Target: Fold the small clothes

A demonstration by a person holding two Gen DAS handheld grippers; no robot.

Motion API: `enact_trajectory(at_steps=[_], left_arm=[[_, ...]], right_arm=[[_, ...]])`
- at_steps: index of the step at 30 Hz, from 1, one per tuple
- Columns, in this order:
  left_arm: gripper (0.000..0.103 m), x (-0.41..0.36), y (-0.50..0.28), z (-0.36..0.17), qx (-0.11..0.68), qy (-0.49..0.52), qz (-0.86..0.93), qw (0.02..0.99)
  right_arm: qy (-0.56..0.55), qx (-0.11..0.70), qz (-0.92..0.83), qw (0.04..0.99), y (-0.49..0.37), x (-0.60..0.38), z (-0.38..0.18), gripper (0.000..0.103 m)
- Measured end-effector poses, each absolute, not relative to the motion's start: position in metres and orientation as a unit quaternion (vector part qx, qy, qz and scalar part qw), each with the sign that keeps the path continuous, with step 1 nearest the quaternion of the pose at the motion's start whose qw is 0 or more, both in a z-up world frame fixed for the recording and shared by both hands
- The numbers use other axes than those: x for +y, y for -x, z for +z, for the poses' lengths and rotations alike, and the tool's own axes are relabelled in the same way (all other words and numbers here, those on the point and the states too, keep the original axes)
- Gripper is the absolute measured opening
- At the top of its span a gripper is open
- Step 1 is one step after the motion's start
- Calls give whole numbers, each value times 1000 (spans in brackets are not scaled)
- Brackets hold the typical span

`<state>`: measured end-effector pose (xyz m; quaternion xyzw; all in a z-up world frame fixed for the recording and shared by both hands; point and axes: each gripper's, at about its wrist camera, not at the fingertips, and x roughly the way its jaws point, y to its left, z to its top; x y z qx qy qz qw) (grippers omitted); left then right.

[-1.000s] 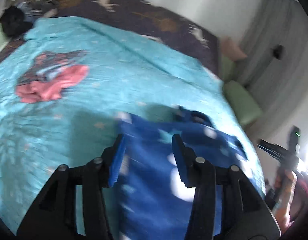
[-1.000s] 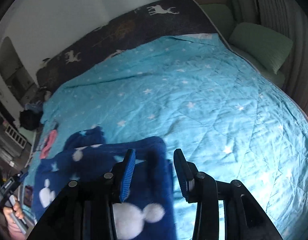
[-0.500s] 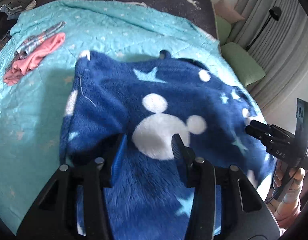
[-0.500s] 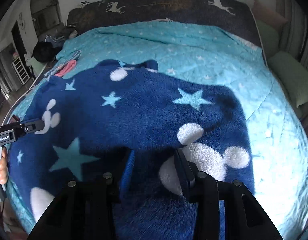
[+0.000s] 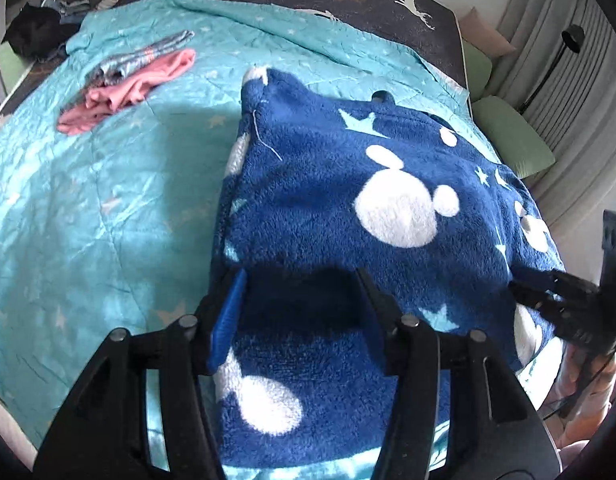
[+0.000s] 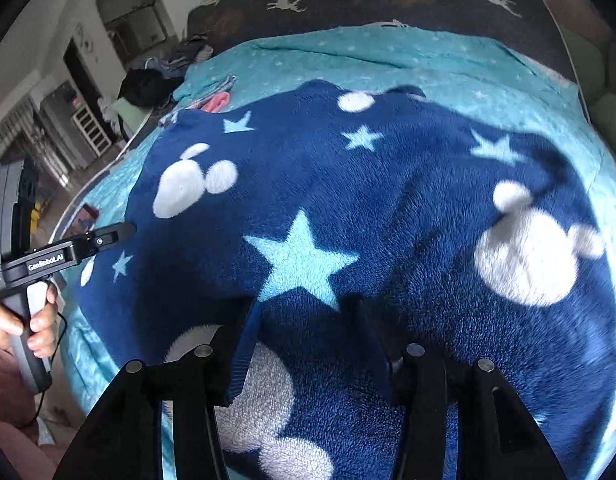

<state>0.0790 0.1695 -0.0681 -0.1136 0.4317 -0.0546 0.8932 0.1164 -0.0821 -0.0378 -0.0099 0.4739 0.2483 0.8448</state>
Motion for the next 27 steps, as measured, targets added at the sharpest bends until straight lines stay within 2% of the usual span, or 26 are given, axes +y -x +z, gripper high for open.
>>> enact_trajectory(at_steps=[2, 6, 7, 8, 10, 14, 21, 27], left_arm=[[57, 172, -75, -61, 429, 122, -58, 893], [66, 187, -64, -55, 415, 147, -45, 897], [66, 190, -62, -56, 415, 147, -44, 897], [67, 193, -61, -59, 420, 144, -39, 895], [68, 199, -59, -69, 435, 147, -24, 888], [75, 213, -51, -84, 447, 189, -31, 874], [75, 219, -53, -91, 459, 228, -60, 857], [76, 211, -56, -87, 460, 212, -84, 858]], right_arm=[[-21, 475, 254, 842, -118, -88, -26, 51], [-18, 450, 290, 845, -108, -86, -8, 51], [0, 463, 295, 836, -108, -78, -15, 52], [18, 491, 290, 821, -110, -70, -29, 57], [32, 506, 275, 817, -108, -59, -48, 58], [25, 479, 301, 824, -115, -56, -18, 61], [4, 438, 309, 844, -167, -40, 16, 61], [-33, 514, 250, 820, -242, -30, -13, 61]])
